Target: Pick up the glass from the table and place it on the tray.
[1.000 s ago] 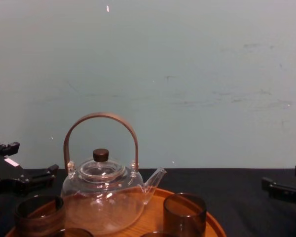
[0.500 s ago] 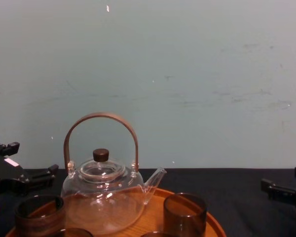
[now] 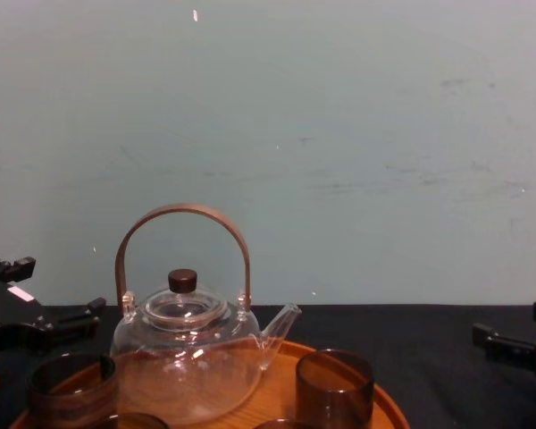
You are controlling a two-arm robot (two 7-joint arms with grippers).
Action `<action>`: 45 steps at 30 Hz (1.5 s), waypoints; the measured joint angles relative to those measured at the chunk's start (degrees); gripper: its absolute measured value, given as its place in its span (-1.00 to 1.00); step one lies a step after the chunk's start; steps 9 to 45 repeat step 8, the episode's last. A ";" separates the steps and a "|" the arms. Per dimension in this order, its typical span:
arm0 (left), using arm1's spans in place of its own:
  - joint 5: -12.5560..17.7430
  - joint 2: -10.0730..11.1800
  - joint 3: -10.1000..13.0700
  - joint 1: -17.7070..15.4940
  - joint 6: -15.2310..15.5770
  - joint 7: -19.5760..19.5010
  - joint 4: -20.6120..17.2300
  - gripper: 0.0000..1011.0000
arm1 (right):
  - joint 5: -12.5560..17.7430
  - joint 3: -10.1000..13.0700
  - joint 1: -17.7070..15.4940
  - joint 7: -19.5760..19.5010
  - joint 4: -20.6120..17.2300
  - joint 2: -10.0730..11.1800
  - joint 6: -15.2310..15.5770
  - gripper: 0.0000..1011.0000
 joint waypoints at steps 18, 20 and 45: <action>0.00 0.00 0.00 0.00 0.00 0.00 0.00 0.98 | 0.03 -0.01 0.00 0.00 -0.03 0.04 0.00 0.98; 0.00 0.00 0.00 0.00 0.00 0.00 0.00 0.98 | 0.03 -0.01 0.00 0.00 -0.03 0.04 0.00 0.98; 0.00 0.00 0.00 0.00 0.00 0.00 0.00 0.98 | 0.03 -0.01 0.00 0.00 -0.03 0.04 0.00 0.98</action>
